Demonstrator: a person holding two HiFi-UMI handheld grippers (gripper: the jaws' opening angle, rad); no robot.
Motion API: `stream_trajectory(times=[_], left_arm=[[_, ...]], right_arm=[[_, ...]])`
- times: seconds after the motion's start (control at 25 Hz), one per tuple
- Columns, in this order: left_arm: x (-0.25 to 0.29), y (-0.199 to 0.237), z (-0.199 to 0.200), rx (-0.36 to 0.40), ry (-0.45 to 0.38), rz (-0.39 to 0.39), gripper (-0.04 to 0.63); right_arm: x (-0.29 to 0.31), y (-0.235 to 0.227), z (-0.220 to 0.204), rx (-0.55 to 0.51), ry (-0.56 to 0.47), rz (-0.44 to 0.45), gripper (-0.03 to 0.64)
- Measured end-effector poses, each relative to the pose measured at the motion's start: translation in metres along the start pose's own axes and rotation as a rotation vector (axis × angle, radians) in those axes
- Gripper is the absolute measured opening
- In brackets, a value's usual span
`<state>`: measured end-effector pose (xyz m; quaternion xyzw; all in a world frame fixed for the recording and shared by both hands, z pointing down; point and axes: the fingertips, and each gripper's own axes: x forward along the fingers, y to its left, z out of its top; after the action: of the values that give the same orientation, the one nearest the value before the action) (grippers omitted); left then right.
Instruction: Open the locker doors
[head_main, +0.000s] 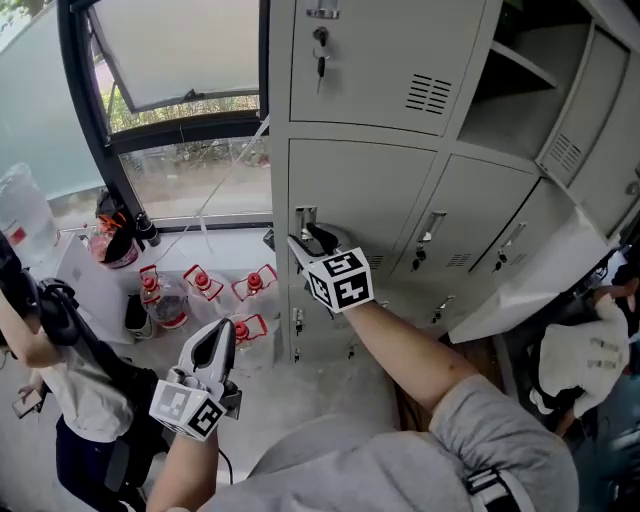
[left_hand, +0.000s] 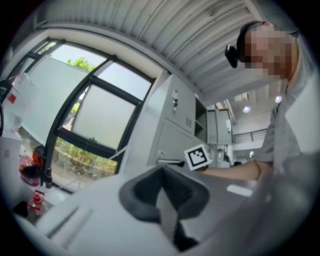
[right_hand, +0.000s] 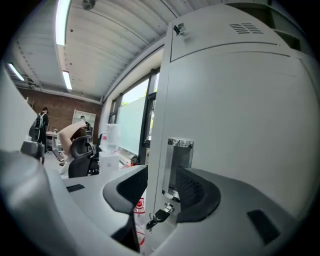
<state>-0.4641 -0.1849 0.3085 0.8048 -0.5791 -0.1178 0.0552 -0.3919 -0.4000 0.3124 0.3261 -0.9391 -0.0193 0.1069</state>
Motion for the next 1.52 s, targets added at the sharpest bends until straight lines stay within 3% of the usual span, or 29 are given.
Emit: stream_trajectory(times=[0.2, 0.36, 0.6, 0.84, 1.0, 1.16, 1.32, 1.52], left_arm=[[-0.01, 0.016, -0.009, -0.032, 0.014, -0.005, 0.005], [-0.013, 0.014, -0.016, -0.045, 0.022, 0.004, 0.005], [-0.001, -0.018, -0.027, -0.044, 0.04, 0.007, 0.005], [0.022, -0.096, -0.033, 0.003, 0.016, 0.033, 0.005], [0.035, -0.176, -0.051, -0.012, -0.023, 0.065, 0.005], [0.046, -0.261, -0.075, -0.043, -0.057, 0.086, 0.005], [0.057, -0.322, -0.086, -0.016, -0.029, 0.101, 0.005], [0.059, -0.357, -0.08, 0.017, -0.029, 0.122, 0.005]], right_arm=[[0.023, 0.002, 0.002, 0.019, 0.003, -0.064, 0.161], [0.023, 0.008, 0.002, 0.04, -0.02, -0.037, 0.155], [-0.02, 0.034, -0.003, 0.042, -0.021, 0.141, 0.156], [-0.144, 0.054, -0.023, 0.039, -0.073, 0.373, 0.155], [-0.236, 0.018, -0.044, 0.029, -0.073, 0.458, 0.155], [-0.302, -0.053, -0.066, 0.022, -0.065, 0.433, 0.156], [-0.324, -0.127, -0.08, 0.001, -0.048, 0.352, 0.146], [-0.332, -0.141, -0.083, -0.039, -0.037, 0.37, 0.14]])
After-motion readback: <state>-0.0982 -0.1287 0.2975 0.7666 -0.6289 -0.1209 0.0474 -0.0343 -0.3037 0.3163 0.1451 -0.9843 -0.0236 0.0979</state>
